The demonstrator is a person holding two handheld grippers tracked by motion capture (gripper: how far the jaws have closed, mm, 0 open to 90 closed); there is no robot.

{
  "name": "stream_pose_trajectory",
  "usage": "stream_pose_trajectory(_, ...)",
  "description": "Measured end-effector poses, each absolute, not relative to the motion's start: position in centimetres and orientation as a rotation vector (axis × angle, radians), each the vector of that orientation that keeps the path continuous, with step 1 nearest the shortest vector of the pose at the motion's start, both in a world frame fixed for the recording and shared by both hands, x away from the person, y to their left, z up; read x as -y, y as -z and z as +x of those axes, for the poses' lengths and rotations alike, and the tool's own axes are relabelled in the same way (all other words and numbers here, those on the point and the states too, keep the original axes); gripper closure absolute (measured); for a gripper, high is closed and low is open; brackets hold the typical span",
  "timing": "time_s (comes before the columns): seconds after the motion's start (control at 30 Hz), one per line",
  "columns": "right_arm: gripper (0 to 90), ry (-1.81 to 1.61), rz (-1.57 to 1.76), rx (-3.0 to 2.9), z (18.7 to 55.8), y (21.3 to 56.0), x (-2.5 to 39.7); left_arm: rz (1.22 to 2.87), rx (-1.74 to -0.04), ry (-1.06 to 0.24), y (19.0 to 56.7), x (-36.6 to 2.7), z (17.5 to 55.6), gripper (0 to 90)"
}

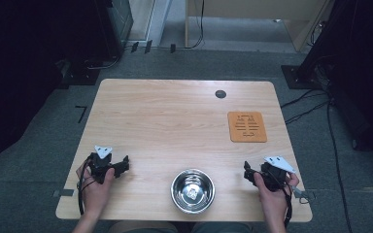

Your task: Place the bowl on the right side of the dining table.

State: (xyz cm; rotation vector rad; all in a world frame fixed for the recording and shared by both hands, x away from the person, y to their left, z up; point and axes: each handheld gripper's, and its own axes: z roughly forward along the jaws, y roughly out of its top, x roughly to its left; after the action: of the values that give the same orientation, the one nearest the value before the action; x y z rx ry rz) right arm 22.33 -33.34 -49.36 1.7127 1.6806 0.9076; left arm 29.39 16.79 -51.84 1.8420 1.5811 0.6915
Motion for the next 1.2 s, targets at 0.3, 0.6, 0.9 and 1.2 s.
stream_pose_trajectory(0.3,12.9,-0.913,1.699,-1.698,22.3,49.4,32.7,1.842,-1.581,-0.692,51.8,-16.8,29.4,13.5)
stream_pose_trajectory(0.6,12.9,-0.921,1.689,-1.708,22.2,49.4,32.2,1.842,-1.581,-0.692,51.8,-16.8,29.4,13.5)
stream_pose_trajectory(0.9,12.9,-0.925,1.674,-1.722,22.2,49.4,31.8,1.842,-1.581,-0.691,51.8,-16.8,29.4,13.5)
stream_pose_trajectory(1.2,12.9,-0.930,1.664,-1.734,22.1,49.4,31.3,1.842,-1.581,-0.691,51.8,-16.8,29.4,13.5)
